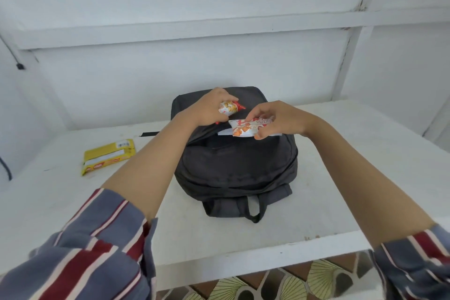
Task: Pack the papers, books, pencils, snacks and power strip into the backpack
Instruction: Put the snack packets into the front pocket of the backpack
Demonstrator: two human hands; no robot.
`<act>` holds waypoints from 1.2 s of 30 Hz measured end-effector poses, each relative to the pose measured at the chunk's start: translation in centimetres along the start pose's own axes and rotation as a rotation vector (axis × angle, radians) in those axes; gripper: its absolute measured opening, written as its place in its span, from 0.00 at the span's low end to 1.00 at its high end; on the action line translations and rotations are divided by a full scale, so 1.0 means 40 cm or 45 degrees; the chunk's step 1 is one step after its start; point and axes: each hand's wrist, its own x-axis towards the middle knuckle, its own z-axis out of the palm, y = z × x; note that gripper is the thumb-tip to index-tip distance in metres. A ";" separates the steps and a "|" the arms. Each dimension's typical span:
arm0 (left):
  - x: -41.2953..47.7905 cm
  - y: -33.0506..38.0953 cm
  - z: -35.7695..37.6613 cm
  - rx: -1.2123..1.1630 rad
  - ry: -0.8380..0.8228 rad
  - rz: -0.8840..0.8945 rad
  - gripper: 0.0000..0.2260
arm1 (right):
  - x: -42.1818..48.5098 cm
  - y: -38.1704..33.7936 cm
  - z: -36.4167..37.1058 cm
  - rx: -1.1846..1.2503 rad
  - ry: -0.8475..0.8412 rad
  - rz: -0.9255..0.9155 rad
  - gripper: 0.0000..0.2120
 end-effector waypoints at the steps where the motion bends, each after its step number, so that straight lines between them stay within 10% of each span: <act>1: 0.005 -0.006 0.006 0.003 -0.012 0.017 0.26 | -0.004 -0.003 0.004 -0.011 -0.009 0.008 0.18; 12: 0.061 -0.034 0.033 0.290 0.042 -0.020 0.30 | 0.005 0.002 0.005 -0.065 -0.105 0.041 0.20; 21: -0.019 -0.032 0.045 -0.170 0.397 0.055 0.16 | 0.014 0.009 0.001 -0.037 -0.137 0.036 0.21; 36: -0.080 -0.041 0.052 0.012 0.214 0.100 0.13 | 0.004 0.022 0.031 -0.041 -0.127 0.072 0.18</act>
